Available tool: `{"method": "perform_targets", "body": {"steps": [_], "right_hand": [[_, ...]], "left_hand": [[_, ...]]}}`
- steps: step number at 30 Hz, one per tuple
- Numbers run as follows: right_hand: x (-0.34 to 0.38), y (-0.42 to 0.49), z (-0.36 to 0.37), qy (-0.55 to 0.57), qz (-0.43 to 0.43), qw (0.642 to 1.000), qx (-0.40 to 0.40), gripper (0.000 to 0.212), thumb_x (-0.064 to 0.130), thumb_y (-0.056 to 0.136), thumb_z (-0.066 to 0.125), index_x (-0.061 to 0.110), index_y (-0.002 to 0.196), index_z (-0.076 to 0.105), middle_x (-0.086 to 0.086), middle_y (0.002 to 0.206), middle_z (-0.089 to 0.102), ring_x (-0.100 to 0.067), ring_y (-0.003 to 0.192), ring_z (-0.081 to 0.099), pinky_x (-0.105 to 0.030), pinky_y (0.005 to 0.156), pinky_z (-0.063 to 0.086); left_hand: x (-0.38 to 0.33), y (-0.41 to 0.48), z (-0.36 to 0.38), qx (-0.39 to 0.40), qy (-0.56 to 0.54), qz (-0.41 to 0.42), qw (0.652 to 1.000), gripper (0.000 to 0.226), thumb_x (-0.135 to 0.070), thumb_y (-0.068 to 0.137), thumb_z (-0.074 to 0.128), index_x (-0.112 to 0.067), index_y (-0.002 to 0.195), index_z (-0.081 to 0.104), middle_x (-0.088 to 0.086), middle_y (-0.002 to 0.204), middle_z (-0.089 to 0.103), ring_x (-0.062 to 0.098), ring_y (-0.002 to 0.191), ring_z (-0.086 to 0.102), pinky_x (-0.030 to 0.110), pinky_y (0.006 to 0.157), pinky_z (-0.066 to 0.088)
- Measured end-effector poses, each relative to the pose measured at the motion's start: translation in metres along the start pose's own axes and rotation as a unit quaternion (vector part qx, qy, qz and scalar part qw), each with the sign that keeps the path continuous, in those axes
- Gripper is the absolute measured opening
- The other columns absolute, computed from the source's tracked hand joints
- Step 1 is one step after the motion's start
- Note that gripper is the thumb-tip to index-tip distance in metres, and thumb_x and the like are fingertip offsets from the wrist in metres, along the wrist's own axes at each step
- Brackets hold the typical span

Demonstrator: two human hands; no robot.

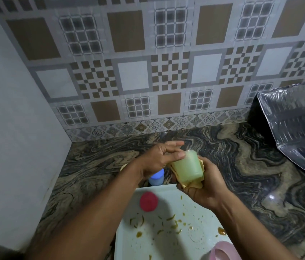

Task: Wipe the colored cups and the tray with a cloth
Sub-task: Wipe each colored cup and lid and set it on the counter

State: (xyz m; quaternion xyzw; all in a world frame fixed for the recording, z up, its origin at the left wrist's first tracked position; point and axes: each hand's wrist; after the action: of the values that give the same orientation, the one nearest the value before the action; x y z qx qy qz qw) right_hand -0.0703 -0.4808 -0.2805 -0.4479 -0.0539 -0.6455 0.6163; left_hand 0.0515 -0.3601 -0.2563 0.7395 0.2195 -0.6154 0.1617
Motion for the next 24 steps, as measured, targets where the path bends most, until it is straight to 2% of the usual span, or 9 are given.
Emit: {"method": "perform_targets", "body": {"steps": [4,7,9,11,13,15,17,20,24], "right_hand": [[0.004,0.003,0.008,-0.104,-0.144,0.981,-0.075,0.042,0.035,0.103,0.041,0.005,0.091,0.068,-0.026,0.085,0.062,-0.032,0.065,0.059,-0.036,0.054,0.044],[0.0,0.002,0.01,-0.03,-0.011,0.999,-0.001,0.045,0.034,0.093,0.045,0.002,0.085,0.077,-0.023,0.083,0.068,-0.033,0.063,0.062,-0.035,0.058,0.045],[0.0,0.0,0.01,0.012,0.063,0.998,0.019,0.047,0.033,0.08,0.05,-0.003,0.091,0.077,-0.023,0.092,0.071,-0.034,0.067,0.064,-0.033,0.058,0.051],[0.006,0.004,0.006,0.053,0.046,0.998,0.006,0.048,0.029,0.082,0.048,-0.004,0.109,0.071,-0.025,0.104,0.07,-0.035,0.076,0.066,-0.036,0.062,0.057],[0.015,0.008,0.004,0.093,-0.003,0.995,-0.02,0.048,0.027,0.093,0.044,-0.002,0.127,0.062,-0.026,0.124,0.066,-0.036,0.094,0.064,-0.043,0.078,0.055],[0.019,0.013,0.004,0.083,-0.04,0.995,-0.033,0.044,0.031,0.099,0.041,0.002,0.125,0.063,-0.023,0.125,0.066,-0.035,0.099,0.063,-0.048,0.086,0.051],[0.017,0.016,0.008,0.05,-0.073,0.995,-0.041,0.044,0.034,0.102,0.039,0.004,0.12,0.067,-0.019,0.117,0.071,-0.035,0.102,0.066,-0.05,0.091,0.051],[0.018,0.015,0.015,0.009,-0.124,0.991,-0.056,0.042,0.033,0.105,0.037,0.007,0.111,0.069,-0.017,0.104,0.076,-0.033,0.099,0.069,-0.046,0.087,0.053],[0.019,0.021,0.013,-0.105,-0.207,0.969,-0.088,0.035,0.031,0.104,0.039,0.017,0.099,0.07,-0.02,0.104,0.072,-0.029,0.09,0.064,-0.043,0.077,0.049]], "left_hand": [[-0.005,0.003,0.002,-0.018,0.07,0.005,0.997,0.012,-0.016,0.095,0.067,-0.018,0.102,0.076,0.007,0.144,0.051,0.016,0.136,0.047,0.04,0.115,0.037],[-0.004,0.004,0.001,-0.016,0.081,0.038,0.996,0.017,-0.009,0.095,0.065,-0.014,0.11,0.073,0.0,0.15,0.042,0.015,0.138,0.042,0.038,0.116,0.034],[0.003,0.003,-0.002,-0.038,0.037,0.038,0.998,0.019,-0.008,0.097,0.063,-0.011,0.113,0.072,0.001,0.153,0.042,0.019,0.139,0.043,0.039,0.115,0.036],[0.009,0.004,-0.002,-0.083,-0.045,0.034,0.995,0.016,-0.009,0.097,0.063,-0.009,0.107,0.075,0.005,0.146,0.053,0.02,0.135,0.051,0.04,0.113,0.042],[0.01,0.004,0.002,-0.129,-0.076,0.04,0.988,0.019,-0.007,0.097,0.063,-0.009,0.112,0.073,0.004,0.135,0.061,0.008,0.122,0.061,0.028,0.103,0.049],[0.011,0.005,0.008,-0.165,-0.043,0.054,0.984,0.021,-0.008,0.095,0.066,-0.006,0.115,0.071,0.001,0.128,0.063,-0.001,0.113,0.063,0.017,0.094,0.051],[0.015,0.007,0.016,-0.19,-0.007,0.071,0.979,0.031,-0.029,0.086,0.077,-0.005,0.105,0.078,0.005,0.129,0.065,0.012,0.117,0.065,0.03,0.098,0.054],[0.018,0.004,0.017,-0.209,0.062,0.081,0.973,0.034,-0.05,0.069,0.081,-0.027,0.094,0.075,-0.001,0.118,0.07,0.015,0.108,0.069,0.046,0.095,0.057],[0.013,0.003,0.002,-0.168,0.061,0.009,0.984,0.069,-0.054,0.059,0.086,-0.03,0.113,0.049,0.002,0.116,0.069,0.023,0.095,0.072,0.051,0.084,0.06]]}}
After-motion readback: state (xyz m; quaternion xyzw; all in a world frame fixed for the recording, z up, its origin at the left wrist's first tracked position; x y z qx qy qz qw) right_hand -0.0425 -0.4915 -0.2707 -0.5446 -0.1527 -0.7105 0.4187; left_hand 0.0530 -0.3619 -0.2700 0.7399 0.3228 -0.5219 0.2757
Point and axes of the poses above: each hand's wrist, its own y-axis towards the middle knuckle, its own z-axis out of the palm, x = y × z
